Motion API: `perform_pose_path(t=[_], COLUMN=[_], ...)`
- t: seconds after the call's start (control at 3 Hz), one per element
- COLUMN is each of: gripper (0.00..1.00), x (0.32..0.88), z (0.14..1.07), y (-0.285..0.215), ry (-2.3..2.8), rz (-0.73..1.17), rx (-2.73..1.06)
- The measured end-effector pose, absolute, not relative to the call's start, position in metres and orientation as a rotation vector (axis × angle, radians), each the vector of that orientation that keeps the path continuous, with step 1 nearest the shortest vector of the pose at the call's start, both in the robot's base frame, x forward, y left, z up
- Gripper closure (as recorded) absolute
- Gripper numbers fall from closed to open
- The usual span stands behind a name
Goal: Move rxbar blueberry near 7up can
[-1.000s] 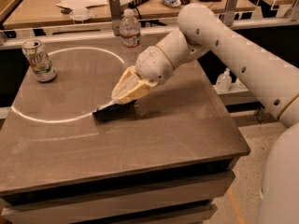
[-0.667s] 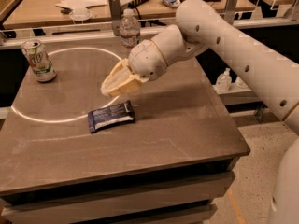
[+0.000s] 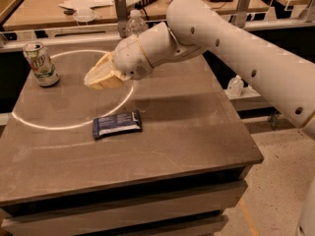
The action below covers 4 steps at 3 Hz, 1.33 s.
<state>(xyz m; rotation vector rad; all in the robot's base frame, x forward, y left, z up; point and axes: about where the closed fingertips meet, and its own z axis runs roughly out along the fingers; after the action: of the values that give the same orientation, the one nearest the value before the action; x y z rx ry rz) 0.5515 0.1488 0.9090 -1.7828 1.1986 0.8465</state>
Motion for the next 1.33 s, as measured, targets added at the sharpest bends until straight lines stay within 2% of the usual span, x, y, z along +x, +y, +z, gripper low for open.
perform_pose_path(t=[0.33,0.67,1.33], gripper=[0.75,0.43,0.00], x=[0.559,0.545,0.518], z=[0.904,0.876,0.850], y=[0.133,0.098,0.080], ry=[1.251,1.333,1.400], rz=[0.848,0.902,0.910], rx=[-1.790,-1.825,-1.839])
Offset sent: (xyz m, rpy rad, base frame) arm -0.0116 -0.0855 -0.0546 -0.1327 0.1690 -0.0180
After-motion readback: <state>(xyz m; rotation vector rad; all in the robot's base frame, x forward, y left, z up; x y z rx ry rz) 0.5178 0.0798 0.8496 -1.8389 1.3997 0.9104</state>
